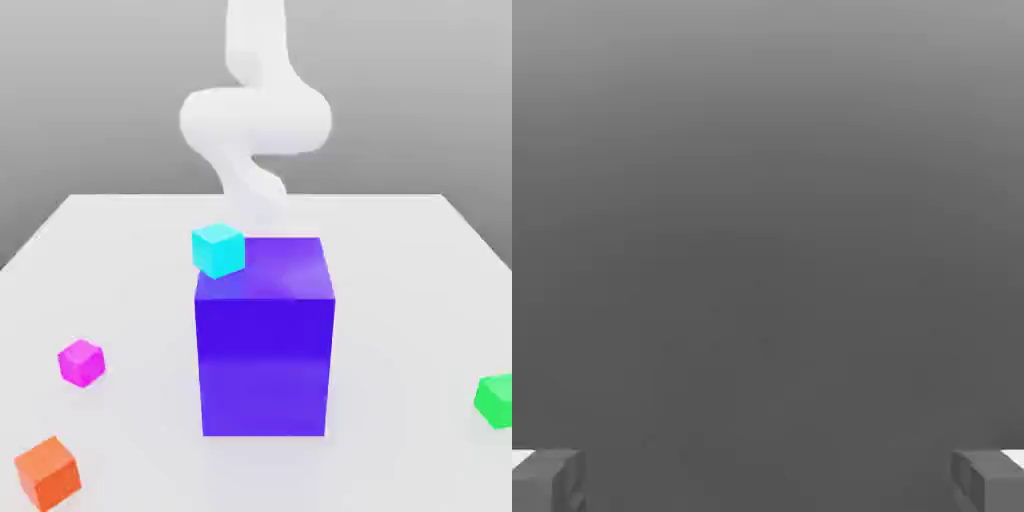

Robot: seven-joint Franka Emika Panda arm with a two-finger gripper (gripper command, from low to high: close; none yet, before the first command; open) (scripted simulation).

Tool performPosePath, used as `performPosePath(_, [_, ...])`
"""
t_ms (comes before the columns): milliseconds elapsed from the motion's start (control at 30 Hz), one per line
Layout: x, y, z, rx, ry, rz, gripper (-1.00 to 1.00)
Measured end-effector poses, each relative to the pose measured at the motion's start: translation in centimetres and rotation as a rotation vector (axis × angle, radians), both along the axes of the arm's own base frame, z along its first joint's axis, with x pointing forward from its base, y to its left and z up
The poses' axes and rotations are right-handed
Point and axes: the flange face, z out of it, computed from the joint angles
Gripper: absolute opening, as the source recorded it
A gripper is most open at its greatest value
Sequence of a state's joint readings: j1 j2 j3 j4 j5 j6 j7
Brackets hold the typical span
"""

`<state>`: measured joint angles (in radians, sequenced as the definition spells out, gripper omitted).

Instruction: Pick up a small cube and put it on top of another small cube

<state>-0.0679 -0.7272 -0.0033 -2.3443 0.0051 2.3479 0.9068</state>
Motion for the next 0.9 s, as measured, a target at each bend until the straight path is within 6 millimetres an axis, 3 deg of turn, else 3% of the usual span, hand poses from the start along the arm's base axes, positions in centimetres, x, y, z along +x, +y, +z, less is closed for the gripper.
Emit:
performPosePath(100, [2.6,-3.8,-5.7,0.102,0.076,-0.192,0.00])
performPosePath(200, [3.9,-7.6,-11.3,0.197,0.142,-0.383,0.00])
performPosePath(400, [3.3,-15.0,-22.8,0.375,0.255,-0.780,0.00])
performPosePath(633, [-2.2,-21.6,-35.7,0.560,0.360,-1.268,0.00])
performPosePath(867, [-11.7,-25.0,-46.6,0.720,0.429,-1.788,0.00])
performPosePath(900, [-11.8,-24.6,-47.7,0.722,0.438,-1.802,0.00])
